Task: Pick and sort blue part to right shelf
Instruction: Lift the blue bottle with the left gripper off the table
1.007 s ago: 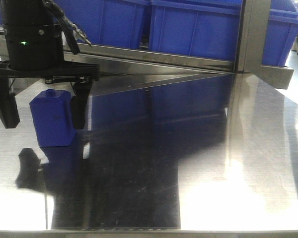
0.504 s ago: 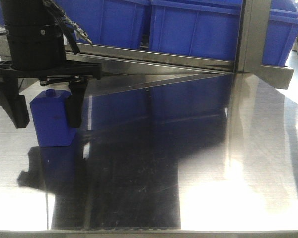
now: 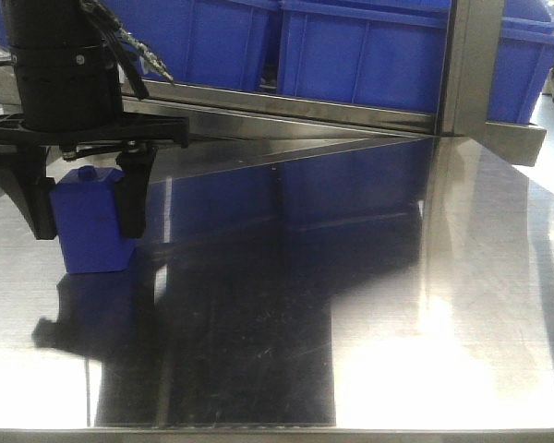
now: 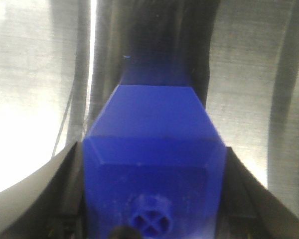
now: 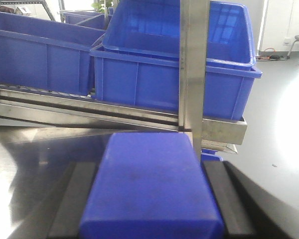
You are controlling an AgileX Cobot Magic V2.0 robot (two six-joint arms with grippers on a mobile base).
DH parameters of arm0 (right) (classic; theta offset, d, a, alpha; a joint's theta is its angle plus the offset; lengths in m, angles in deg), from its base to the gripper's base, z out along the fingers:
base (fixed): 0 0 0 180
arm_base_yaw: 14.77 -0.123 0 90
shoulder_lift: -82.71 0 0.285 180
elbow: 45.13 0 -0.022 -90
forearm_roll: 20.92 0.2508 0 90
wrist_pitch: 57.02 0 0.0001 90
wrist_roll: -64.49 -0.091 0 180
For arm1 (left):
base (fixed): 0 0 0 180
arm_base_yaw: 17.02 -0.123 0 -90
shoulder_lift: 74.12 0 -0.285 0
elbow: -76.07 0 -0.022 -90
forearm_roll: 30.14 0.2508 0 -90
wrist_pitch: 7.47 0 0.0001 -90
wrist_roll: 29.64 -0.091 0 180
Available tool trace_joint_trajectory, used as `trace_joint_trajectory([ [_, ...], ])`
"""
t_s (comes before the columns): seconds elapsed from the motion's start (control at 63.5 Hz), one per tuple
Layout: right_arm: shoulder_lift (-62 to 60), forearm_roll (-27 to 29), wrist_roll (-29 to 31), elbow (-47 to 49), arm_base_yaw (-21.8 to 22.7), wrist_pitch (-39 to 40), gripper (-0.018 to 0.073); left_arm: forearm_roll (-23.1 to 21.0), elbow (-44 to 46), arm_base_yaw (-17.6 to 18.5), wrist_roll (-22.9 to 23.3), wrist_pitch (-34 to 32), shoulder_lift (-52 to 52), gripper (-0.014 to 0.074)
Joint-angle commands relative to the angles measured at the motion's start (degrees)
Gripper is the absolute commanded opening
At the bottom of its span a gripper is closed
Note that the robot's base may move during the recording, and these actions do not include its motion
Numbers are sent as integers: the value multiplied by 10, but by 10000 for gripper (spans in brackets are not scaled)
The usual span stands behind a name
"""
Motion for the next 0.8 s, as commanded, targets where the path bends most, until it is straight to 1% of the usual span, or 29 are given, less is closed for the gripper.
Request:
trace_joint_trajectory([
  [0.0,3,-3,6,17,4,50,391,-6,12,-2,6,0,31,353],
  [0.079,3,-3,6,17,4,50,391,-13,12,-2,-3,-2,44,353],
  [0.157,3,-3,6,17,4,50,391,-28,12,-2,-47,-8,62,353],
  [0.236,3,-3,6,17,4,50,391,-53,5,-2,-112,-17,86,353],
  [0.315,3,-3,6,17,4,50,391,-87,-8,-2,-207,-34,115,353],
  [0.362,3,-3,6,17,4,50,391,-108,-21,-2,-256,-51,132,353],
  [0.409,3,-3,6,17,4,50,391,-126,-42,-2,-306,-79,156,353],
  [0.425,3,-3,6,17,4,50,391,-132,-49,-2,-329,-89,163,353],
  [0.472,3,-3,6,17,4,50,391,-152,-72,-2,-371,-121,184,353],
  [0.535,3,-3,6,17,4,50,391,-174,-111,-2,-413,-171,218,353],
  [0.614,3,-3,6,17,4,50,391,-186,-157,-2,-434,-239,258,353],
  [0.787,3,-3,6,17,4,50,391,-186,-262,-2,-433,-364,341,353],
])
